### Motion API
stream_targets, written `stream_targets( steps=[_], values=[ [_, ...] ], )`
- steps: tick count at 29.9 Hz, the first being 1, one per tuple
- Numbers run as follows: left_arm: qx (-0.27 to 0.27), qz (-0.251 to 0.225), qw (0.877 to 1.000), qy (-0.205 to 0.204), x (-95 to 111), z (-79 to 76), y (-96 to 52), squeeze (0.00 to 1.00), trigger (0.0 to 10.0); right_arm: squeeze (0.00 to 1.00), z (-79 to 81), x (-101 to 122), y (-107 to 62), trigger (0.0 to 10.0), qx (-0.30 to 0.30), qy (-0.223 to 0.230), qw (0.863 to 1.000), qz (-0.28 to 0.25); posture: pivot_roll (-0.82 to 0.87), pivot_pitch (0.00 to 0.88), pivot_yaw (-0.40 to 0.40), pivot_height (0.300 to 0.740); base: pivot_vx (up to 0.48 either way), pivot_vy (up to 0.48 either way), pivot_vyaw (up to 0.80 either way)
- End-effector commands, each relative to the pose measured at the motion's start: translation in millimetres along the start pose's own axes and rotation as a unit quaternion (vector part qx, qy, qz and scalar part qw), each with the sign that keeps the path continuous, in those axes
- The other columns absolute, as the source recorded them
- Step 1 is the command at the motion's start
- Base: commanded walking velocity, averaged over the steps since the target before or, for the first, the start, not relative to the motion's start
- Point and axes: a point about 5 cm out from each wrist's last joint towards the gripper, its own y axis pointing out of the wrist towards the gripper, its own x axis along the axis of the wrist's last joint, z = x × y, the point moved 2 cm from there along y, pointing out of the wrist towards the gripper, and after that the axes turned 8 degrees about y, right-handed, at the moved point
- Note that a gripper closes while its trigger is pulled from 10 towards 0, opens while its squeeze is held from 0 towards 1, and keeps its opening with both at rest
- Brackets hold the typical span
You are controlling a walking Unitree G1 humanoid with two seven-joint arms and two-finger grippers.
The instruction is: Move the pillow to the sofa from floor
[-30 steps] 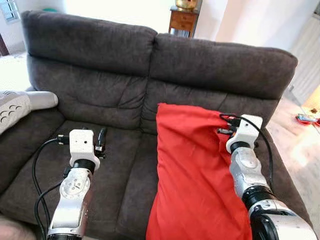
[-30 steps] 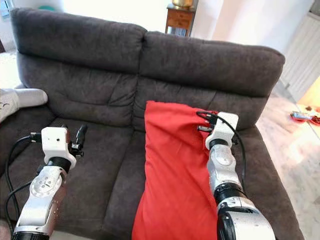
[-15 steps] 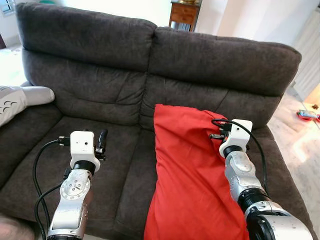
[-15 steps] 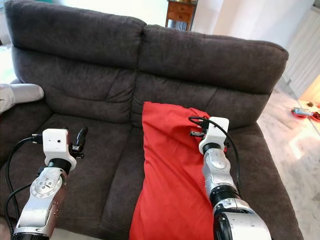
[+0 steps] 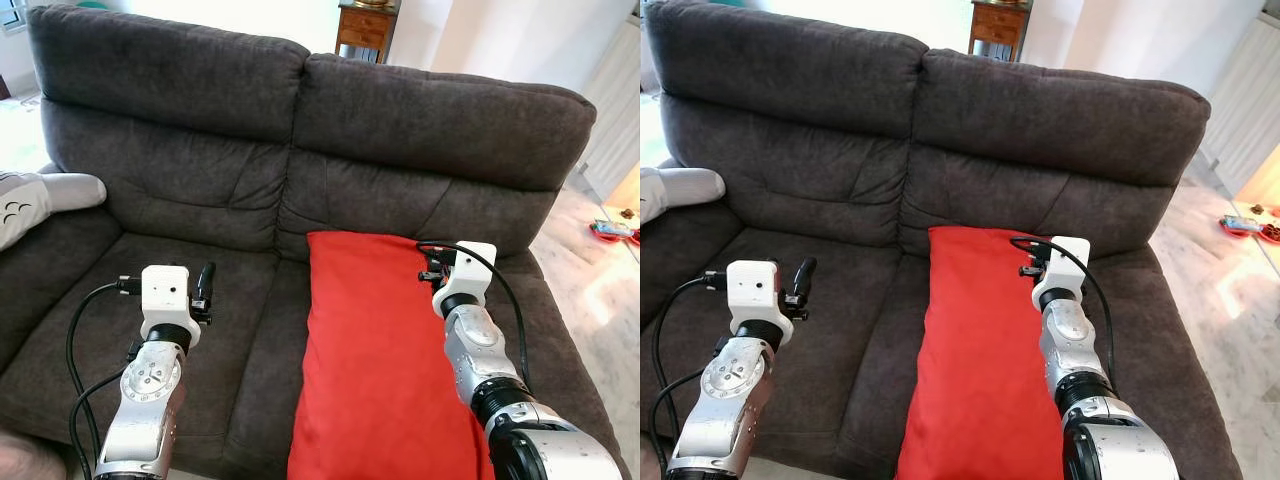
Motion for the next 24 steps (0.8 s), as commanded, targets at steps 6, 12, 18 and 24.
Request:
stream_targets(
  steps=[6, 12, 18, 24],
  values=[
    [-0.006, 0.005, 1.000, 0.008, -2, -5.2, -3.2, 0.00, 10.0, 0.00, -8.5, -10, -5.5, 10.0, -0.008, -0.011, 1.000, 0.013, 0.23, 0.011, -0.145, 0.740, 0.000, 0.000, 0.00],
    [0.018, 0.016, 1.000, 0.006, -14, 3.1, -5.8, 0.00, 10.0, 0.00, -8.2, -17, -13.1, 10.0, 0.003, 0.012, 1.000, 0.000, 0.23, 0.007, -0.147, 0.740, 0.000, 0.000, 0.00],
    [0.040, 0.005, 0.999, 0.017, -17, 8.2, -6.9, 0.00, 10.0, 0.00, 10.9, -12, -17.7, 10.0, 0.058, 0.030, 0.997, -0.042, 0.22, 0.000, -0.148, 0.740, 0.000, 0.000, 0.00],
    [0.044, -0.001, 0.999, 0.023, -15, 7.6, -4.5, 0.00, 10.0, 0.00, 15.2, -9, -17.8, 10.0, 0.064, 0.035, 0.996, -0.051, 0.21, 0.000, -0.148, 0.740, 0.000, 0.000, 0.00]
  ],
)
